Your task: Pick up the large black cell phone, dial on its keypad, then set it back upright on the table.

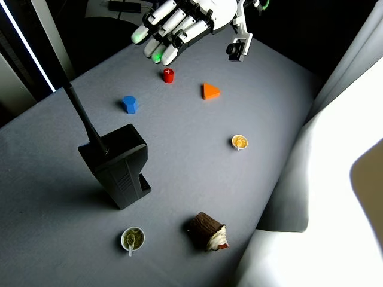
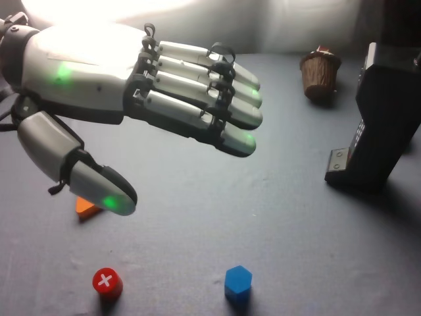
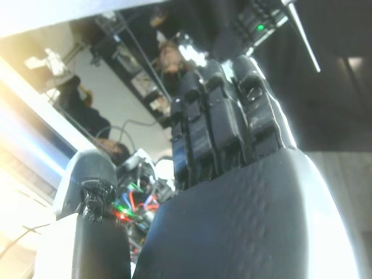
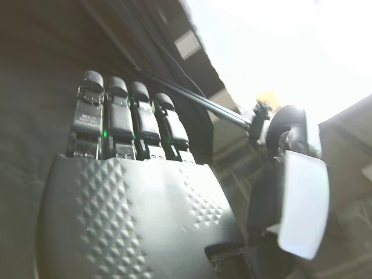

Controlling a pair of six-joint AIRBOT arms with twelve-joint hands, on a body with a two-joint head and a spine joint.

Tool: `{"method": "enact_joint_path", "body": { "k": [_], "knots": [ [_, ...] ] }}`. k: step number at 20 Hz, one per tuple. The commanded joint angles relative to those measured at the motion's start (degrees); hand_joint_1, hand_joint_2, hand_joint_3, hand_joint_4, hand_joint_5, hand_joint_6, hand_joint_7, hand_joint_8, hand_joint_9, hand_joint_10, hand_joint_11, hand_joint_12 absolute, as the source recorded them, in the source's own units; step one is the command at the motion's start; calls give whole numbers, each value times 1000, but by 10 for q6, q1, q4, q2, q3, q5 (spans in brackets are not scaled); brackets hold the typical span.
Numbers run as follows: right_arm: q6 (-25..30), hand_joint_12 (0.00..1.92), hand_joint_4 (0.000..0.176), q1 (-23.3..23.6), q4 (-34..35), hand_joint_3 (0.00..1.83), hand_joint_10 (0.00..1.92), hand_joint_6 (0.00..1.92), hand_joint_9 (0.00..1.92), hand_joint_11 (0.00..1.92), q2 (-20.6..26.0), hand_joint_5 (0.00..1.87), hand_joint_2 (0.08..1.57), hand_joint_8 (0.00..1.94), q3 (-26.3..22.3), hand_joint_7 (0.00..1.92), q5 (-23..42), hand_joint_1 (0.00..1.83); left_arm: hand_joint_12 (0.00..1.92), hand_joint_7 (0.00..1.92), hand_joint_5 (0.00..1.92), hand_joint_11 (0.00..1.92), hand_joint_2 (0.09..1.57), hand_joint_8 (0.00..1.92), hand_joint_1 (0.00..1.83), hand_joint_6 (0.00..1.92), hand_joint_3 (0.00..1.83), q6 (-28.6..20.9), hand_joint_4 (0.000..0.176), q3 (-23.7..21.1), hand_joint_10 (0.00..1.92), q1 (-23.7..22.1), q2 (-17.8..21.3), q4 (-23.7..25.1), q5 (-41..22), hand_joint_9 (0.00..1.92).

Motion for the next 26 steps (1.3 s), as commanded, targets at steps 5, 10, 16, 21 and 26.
{"method": "enact_joint_path", "body": {
  "k": [5, 10, 16, 21, 26],
  "knots": [
    [7, 385, 0, 2, -77, 0, 0, 0, 130, 0, -4, 50, 937, 0, 3, 109, 67, 0, 388, 152, 212, 0, 1201, 2, 13, 2, 1, -2, 36, 7, 5, -15, 3, -53, -35, 135],
    [-13, 331, 0, 4, -60, 0, 0, 0, 88, 0, -21, 0, 908, 1, 35, 67, 67, 39, 409, 159, 215, 0, 1201, 2, 6, 0, 1, -2, 41, 9, 1, -19, 1, -52, -33, 145],
    [-1, 262, 0, 35, -69, 0, 1, 0, 66, 0, -44, 0, 904, 1, 45, 36, 67, 112, 383, 160, 207, 0, 1202, 4, 2, 1, 0, 2, 38, 11, 3, -26, -1, -46, -3, 144],
    [12, 250, 0, 45, -104, 0, 3, 0, 42, 0, -61, 0, 899, 3, 75, 15, 57, 205, 378, 153, 202, 0, 1205, 0, 0, 0, 0, 7, 37, 20, 0, -31, -2, -22, 8, 135],
    [7, 171, 0, 83, -136, 0, 1, 0, 12, 0, -79, 0, 885, 0, 87, 0, 46, 301, 409, 159, 201, 0, 1203, 3, 0, 1, 0, 17, 40, 23, 3, -35, -3, -8, 11, 147]
  ]
}}
